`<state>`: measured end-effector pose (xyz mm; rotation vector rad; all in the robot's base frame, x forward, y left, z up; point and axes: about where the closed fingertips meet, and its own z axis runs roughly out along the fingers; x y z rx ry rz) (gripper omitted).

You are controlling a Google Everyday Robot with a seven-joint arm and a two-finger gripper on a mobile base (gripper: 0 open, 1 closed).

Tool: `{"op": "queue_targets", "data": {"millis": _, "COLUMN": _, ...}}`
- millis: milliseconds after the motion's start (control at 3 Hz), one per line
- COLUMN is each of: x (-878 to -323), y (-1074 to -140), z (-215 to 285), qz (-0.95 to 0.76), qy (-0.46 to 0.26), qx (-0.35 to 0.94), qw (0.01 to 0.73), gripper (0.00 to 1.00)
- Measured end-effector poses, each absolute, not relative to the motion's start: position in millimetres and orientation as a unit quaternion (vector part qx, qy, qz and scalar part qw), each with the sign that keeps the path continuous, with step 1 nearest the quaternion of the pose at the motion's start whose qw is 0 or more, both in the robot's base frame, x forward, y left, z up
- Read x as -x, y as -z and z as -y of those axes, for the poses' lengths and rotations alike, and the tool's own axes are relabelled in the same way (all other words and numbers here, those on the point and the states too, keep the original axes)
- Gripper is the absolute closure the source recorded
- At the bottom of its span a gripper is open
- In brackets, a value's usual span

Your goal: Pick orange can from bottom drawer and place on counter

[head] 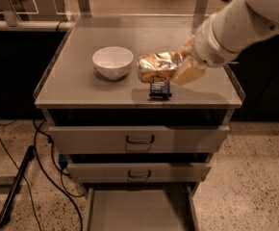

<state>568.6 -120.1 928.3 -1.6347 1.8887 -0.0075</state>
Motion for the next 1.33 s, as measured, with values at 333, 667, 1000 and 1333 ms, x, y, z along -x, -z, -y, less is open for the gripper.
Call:
{"op": "queue_targets", "data": {"millis": 333, "x": -614.4, "y": -929.2, "z": 102.4, "qz": -0.705, "qy": 0.000, "qx": 0.623, "qw": 0.338, "gripper": 1.00}}
{"op": "queue_targets", "data": {"millis": 667, "x": -614.4, "y": -929.2, "z": 102.4, "qz": -0.705, "qy": 0.000, "qx": 0.623, "qw": 0.338, "gripper": 1.00}}
{"op": "queue_targets", "data": {"millis": 1000, "x": -623.9, "y": -922.8, "z": 108.9, "qz": -0.713, "qy": 0.007, "qx": 0.618, "qw": 0.332, "gripper": 1.00}}
{"op": "queue_targets", "data": {"millis": 1333, "x": -647.4, "y": -914.2, "z": 116.7, "qz": -0.719, "qy": 0.016, "qx": 0.614, "qw": 0.325, "gripper": 1.00}}
